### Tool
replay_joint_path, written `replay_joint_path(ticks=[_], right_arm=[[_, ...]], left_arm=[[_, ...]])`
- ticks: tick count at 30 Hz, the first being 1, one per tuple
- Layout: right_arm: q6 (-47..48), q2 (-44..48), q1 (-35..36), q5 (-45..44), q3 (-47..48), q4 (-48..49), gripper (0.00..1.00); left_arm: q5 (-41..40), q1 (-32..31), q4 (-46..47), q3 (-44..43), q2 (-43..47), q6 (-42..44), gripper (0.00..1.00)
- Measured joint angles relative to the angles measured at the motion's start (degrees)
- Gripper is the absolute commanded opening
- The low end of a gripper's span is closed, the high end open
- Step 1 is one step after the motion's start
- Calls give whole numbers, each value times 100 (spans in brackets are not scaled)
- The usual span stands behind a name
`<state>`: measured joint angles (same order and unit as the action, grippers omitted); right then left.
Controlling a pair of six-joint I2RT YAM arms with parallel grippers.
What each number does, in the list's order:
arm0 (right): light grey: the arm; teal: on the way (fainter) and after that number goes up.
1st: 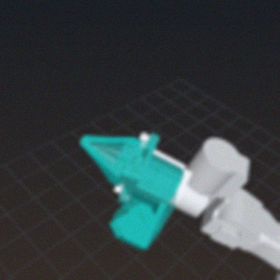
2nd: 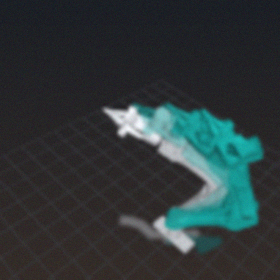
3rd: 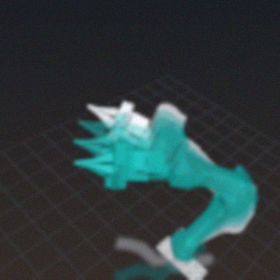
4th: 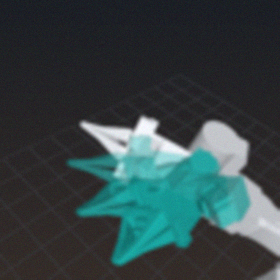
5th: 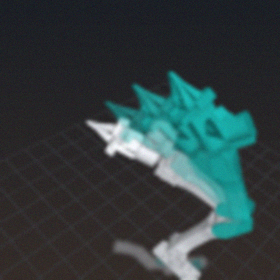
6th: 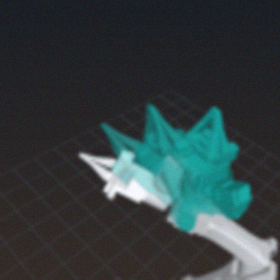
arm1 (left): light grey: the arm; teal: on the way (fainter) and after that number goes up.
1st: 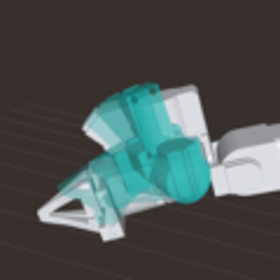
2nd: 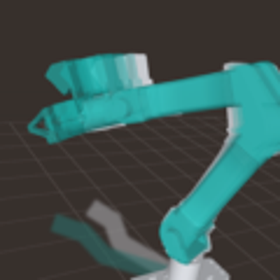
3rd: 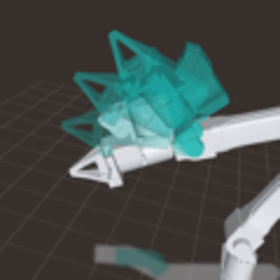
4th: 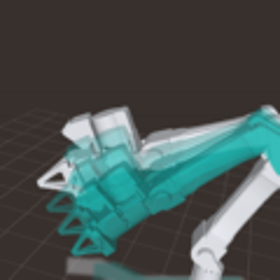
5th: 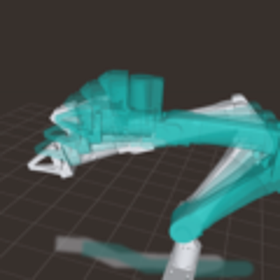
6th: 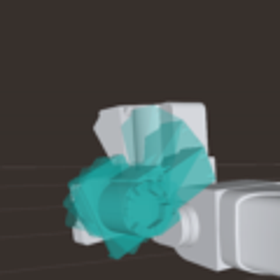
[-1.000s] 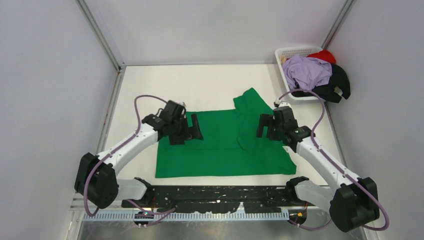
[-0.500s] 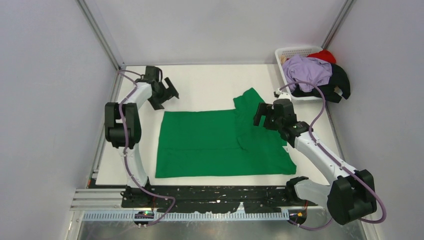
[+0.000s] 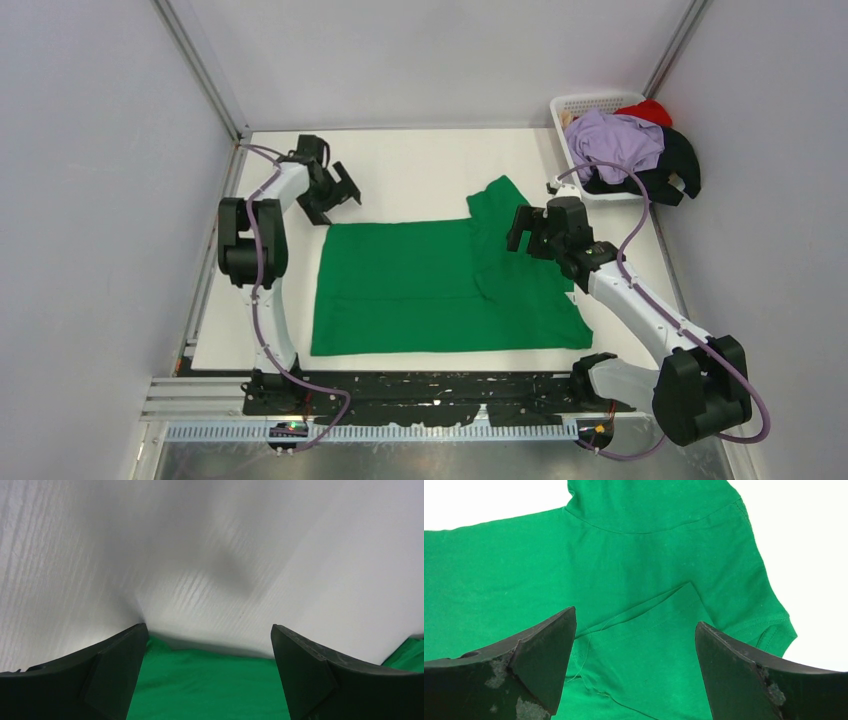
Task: Fold and stack the t-shirts
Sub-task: Grab the side of the flattened tshirt furthest away from the robot with both arms
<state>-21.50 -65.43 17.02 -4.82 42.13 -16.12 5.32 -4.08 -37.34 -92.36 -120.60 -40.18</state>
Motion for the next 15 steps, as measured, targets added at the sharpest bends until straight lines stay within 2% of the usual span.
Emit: replay_joint_path(ticks=[2,7,13,15], right_arm=[[26,2,-2,2,0,9,95],[46,4,-26,2,0,33,95],[46,7,-37,9,0,42,96],[46,9,-37,20,0,50,95]], left_arm=[[98,-9,61,129,2,-33,99],[221,-72,125,343,151,-166,87],[-15,-243,-31,422,205,-184,74],[-120,-286,-131,422,205,-181,73]])
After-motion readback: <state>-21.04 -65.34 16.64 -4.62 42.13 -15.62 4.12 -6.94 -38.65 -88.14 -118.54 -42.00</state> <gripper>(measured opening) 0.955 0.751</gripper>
